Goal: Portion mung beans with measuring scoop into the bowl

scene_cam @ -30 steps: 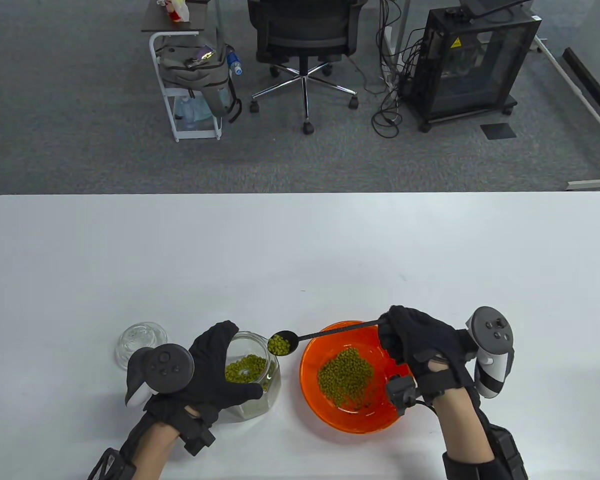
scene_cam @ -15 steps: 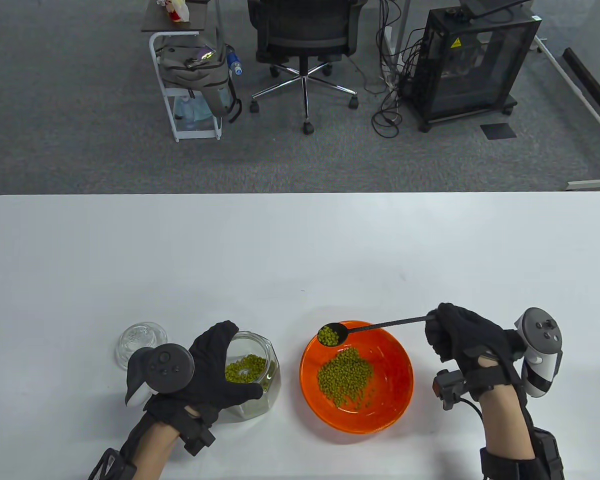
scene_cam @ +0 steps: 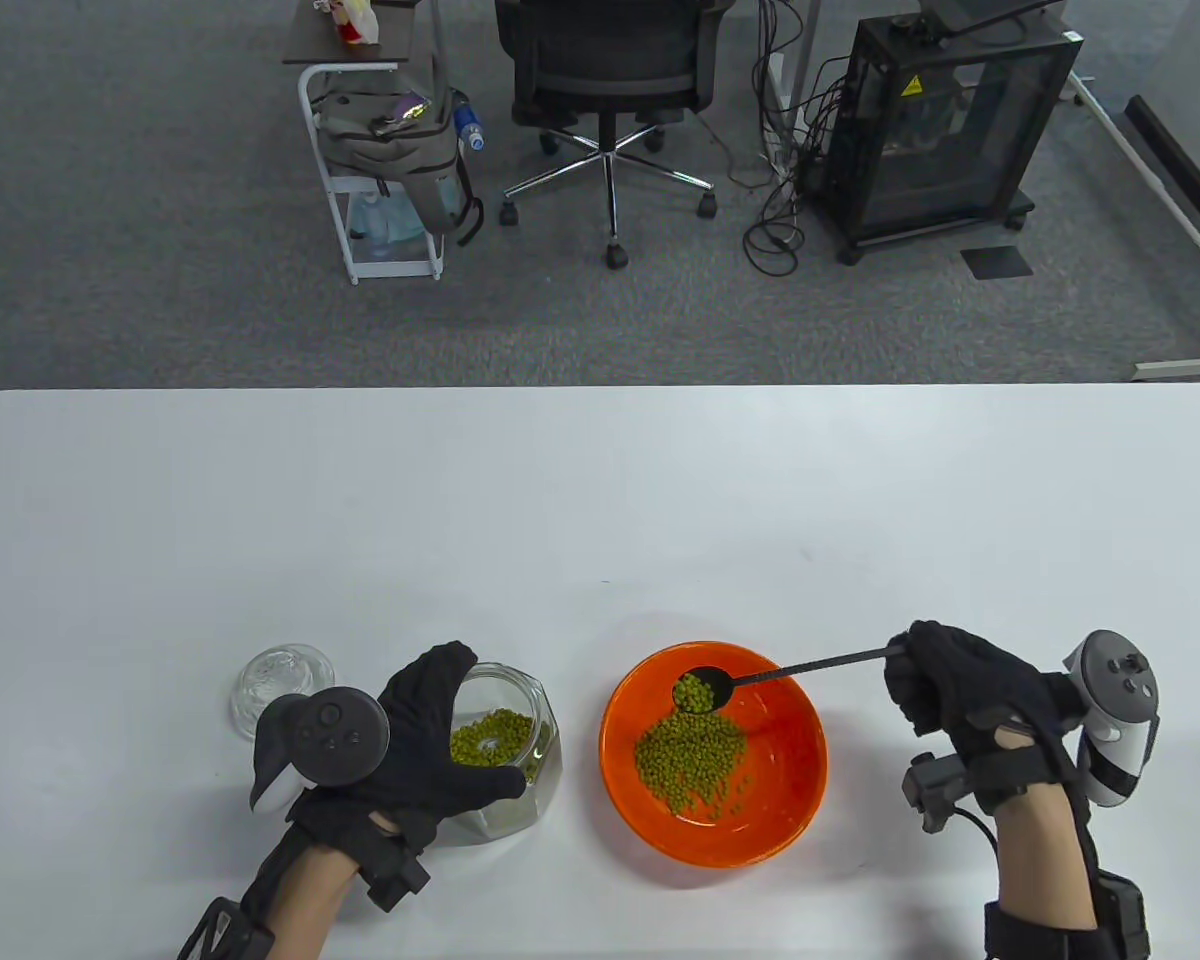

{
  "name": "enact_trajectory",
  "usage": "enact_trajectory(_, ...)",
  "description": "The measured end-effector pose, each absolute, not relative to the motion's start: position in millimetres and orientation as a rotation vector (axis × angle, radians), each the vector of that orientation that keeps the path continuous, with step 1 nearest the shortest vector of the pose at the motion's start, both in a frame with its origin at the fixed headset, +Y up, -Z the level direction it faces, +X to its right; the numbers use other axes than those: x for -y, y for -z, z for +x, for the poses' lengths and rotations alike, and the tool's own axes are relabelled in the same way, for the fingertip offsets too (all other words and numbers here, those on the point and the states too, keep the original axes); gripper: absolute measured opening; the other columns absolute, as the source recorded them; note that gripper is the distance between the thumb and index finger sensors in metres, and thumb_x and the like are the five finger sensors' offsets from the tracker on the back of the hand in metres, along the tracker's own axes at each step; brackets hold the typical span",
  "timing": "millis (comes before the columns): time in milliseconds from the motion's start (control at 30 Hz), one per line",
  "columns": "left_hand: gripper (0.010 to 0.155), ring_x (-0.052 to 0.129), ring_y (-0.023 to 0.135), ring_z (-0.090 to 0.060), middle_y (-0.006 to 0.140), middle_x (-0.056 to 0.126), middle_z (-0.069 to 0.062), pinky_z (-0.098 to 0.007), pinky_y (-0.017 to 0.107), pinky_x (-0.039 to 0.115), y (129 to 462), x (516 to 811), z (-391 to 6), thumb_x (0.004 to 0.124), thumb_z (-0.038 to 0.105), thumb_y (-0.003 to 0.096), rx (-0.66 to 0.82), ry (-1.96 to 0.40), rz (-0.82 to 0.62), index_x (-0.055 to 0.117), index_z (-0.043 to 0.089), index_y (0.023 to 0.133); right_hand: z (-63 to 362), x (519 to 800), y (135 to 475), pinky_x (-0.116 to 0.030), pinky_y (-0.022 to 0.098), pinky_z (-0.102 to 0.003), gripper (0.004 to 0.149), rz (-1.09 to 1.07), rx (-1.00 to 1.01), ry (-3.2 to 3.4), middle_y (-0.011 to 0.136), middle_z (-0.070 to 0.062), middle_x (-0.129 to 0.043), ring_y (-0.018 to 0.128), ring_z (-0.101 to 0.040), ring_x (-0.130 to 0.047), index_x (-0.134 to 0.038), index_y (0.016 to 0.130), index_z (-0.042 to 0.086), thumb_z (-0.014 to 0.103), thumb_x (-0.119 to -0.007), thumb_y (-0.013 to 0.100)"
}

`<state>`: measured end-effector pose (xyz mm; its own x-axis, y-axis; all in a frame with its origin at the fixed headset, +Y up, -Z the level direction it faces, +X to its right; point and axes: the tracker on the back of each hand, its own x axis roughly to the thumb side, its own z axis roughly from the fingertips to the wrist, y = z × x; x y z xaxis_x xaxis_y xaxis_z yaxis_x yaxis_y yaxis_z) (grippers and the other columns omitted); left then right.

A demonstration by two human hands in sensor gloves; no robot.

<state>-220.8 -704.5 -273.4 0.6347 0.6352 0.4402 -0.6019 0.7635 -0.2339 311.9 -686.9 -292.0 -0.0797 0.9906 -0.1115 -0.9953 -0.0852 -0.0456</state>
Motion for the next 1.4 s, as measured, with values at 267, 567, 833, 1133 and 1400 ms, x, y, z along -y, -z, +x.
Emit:
enact_trajectory(267,0.126,0.052,0.103,-0.06,0.114,0.037,-0.031,-0.071,0.073,0.054,273,704,-221,0.089,0.085,0.0388,0.529,-0.704,-0.07,0.028,0.0,0.11,315,687,289,-0.084,0.025,-0.04,0.043,-0.121,-0.052,-1.742,0.049,-0.014,-0.102,0.029,-0.026,-0.097,-0.098,0.062,0.006,0.044,-0.08,0.05)
enact_trajectory(567,0.126,0.052,0.103,-0.06,0.114,0.037,-0.031,-0.071,0.073,0.054,273,704,-221,0.089,0.084,0.0388,0.531,-0.703,-0.073,0.028,0.0,0.11,302,683,289,-0.084,0.026,-0.041,0.043,-0.068,-0.065,-1.932,0.05,-0.015,-0.102,0.031,-0.027,-0.097,-0.098,0.063,0.007,0.044,-0.081,0.049)
enact_trajectory(833,0.126,0.052,0.103,-0.06,0.114,0.037,-0.031,-0.071,0.073,0.054,273,704,-221,0.089,0.085,0.0387,0.531,-0.704,-0.072,0.028,0.0,0.11,265,657,275,-0.084,0.028,-0.041,0.043,0.2,0.07,-2.154,0.052,-0.014,-0.102,0.033,-0.027,-0.097,-0.099,0.063,0.008,0.045,-0.083,0.048)
enact_trajectory(1133,0.126,0.052,0.103,-0.06,0.114,0.037,-0.031,-0.071,0.073,0.054,273,704,-221,0.088,0.085,0.0387,0.531,-0.703,-0.071,0.028,0.0,0.11,219,626,240,-0.082,0.033,-0.046,0.043,0.755,0.415,-2.27,0.057,-0.015,-0.101,0.039,-0.032,-0.095,-0.1,0.065,0.008,0.044,-0.087,0.045)
enact_trajectory(1400,0.126,0.052,0.103,-0.06,0.114,0.037,-0.031,-0.071,0.073,0.054,273,705,-221,0.089,0.084,0.0388,0.532,-0.706,-0.071,0.028,0.0,0.11,192,608,208,-0.081,0.037,-0.047,0.042,0.964,0.62,-2.471,0.062,-0.012,-0.101,0.043,-0.032,-0.095,-0.1,0.067,0.013,0.046,-0.087,0.044)
